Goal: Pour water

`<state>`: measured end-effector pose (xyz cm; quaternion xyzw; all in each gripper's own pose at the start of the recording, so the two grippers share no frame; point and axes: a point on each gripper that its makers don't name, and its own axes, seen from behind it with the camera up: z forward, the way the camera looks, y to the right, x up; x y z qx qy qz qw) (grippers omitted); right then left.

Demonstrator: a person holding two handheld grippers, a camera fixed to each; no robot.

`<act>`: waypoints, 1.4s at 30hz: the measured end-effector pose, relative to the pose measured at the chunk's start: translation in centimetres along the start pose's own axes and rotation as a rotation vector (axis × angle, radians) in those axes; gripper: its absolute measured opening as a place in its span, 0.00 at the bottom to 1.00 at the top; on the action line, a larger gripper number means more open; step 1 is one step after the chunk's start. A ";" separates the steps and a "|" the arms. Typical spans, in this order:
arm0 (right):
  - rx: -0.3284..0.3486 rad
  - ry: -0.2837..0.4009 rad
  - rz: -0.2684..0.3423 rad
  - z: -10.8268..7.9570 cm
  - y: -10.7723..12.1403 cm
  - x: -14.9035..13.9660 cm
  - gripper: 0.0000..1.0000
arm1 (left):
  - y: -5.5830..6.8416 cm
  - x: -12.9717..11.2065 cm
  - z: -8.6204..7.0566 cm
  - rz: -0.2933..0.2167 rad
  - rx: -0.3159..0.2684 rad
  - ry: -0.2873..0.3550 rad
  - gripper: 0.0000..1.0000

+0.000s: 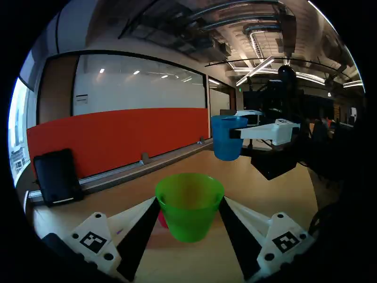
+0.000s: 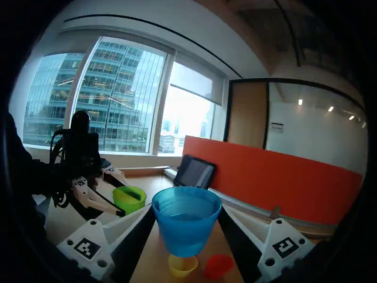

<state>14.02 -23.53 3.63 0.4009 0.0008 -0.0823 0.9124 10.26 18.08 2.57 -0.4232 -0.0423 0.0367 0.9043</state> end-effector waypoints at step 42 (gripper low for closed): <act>0.011 0.003 -0.386 2.6 0.8 4.2 0.91 | 3.4 -0.1 1.1 -0.011 -0.063 0.024 0.86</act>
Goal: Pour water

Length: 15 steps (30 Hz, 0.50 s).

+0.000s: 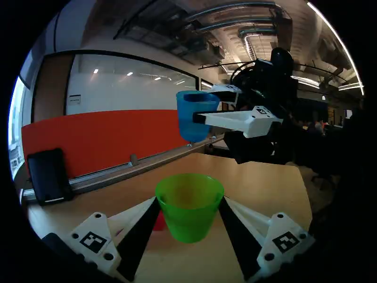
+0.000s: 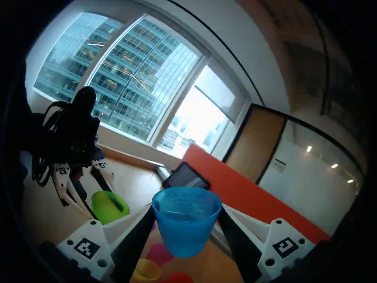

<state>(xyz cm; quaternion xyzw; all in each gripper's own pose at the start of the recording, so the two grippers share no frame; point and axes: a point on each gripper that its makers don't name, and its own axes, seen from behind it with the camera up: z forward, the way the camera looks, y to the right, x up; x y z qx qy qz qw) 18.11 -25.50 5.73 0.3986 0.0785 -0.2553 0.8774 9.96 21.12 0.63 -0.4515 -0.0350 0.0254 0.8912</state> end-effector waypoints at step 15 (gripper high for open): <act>-0.008 -0.001 -0.181 1.6 0.6 1.0 0.91 | 0.7 0.1 0.3 -0.003 -0.017 0.004 0.86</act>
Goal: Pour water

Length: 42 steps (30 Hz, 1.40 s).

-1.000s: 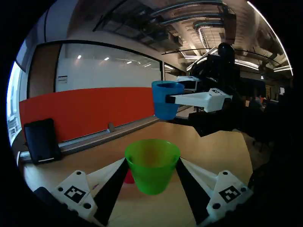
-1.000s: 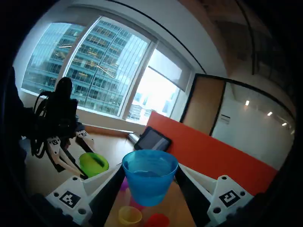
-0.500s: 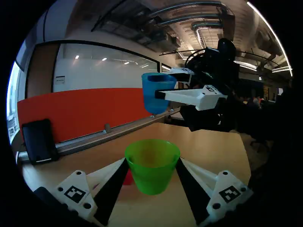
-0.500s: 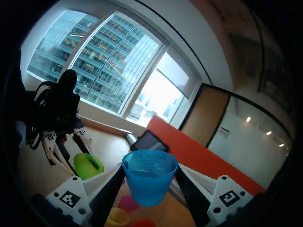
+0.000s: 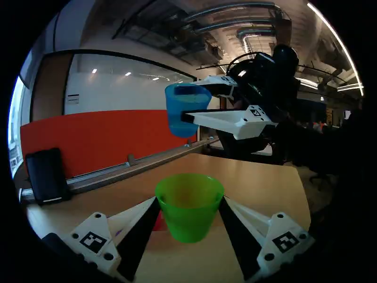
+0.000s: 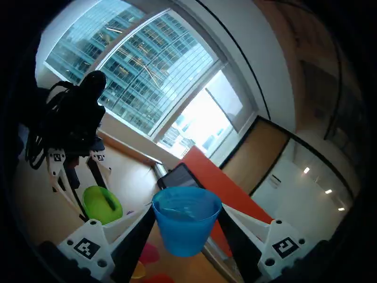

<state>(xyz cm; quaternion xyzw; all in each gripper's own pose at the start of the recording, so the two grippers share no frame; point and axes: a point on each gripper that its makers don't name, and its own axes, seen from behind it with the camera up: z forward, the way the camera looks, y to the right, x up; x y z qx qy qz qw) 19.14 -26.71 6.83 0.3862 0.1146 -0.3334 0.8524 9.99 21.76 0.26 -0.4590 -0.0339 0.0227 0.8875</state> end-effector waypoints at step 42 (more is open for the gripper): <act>-0.066 0.009 -0.452 2.6 2.8 3.8 0.91 | 0.9 0.6 0.3 0.001 -0.030 0.006 0.86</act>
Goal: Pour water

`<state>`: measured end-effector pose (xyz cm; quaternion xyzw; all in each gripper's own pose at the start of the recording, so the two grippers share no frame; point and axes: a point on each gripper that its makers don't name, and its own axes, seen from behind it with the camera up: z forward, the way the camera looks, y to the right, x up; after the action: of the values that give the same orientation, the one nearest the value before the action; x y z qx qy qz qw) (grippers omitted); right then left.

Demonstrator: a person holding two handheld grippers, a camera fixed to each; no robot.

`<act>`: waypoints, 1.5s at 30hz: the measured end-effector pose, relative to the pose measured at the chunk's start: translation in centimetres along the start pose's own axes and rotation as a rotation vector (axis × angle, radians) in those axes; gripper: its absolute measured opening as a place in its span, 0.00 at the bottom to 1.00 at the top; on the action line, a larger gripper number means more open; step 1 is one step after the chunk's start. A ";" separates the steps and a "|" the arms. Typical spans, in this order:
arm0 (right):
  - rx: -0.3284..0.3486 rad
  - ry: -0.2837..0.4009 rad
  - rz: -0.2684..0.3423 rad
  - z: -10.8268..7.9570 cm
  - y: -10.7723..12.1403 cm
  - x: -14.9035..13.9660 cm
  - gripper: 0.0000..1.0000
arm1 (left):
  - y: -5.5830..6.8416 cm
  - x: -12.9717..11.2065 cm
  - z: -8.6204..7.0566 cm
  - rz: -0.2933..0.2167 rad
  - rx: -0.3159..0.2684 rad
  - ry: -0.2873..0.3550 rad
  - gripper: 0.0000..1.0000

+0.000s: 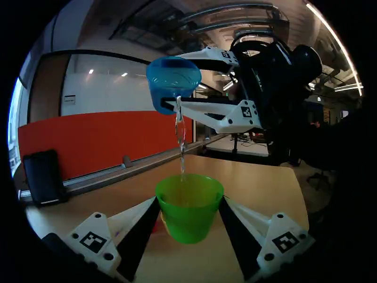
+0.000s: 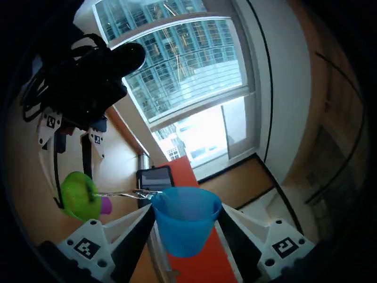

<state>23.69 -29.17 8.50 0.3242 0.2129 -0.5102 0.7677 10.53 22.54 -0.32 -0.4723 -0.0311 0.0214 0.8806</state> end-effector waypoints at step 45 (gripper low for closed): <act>-0.048 0.006 -0.205 0.4 2.2 0.8 0.91 | -0.1 0.3 0.5 -0.009 -0.009 0.005 0.85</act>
<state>26.04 -29.36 8.82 0.2839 0.2593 -0.5797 0.7184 10.80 22.93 0.02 -0.4762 -0.0311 0.0163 0.8786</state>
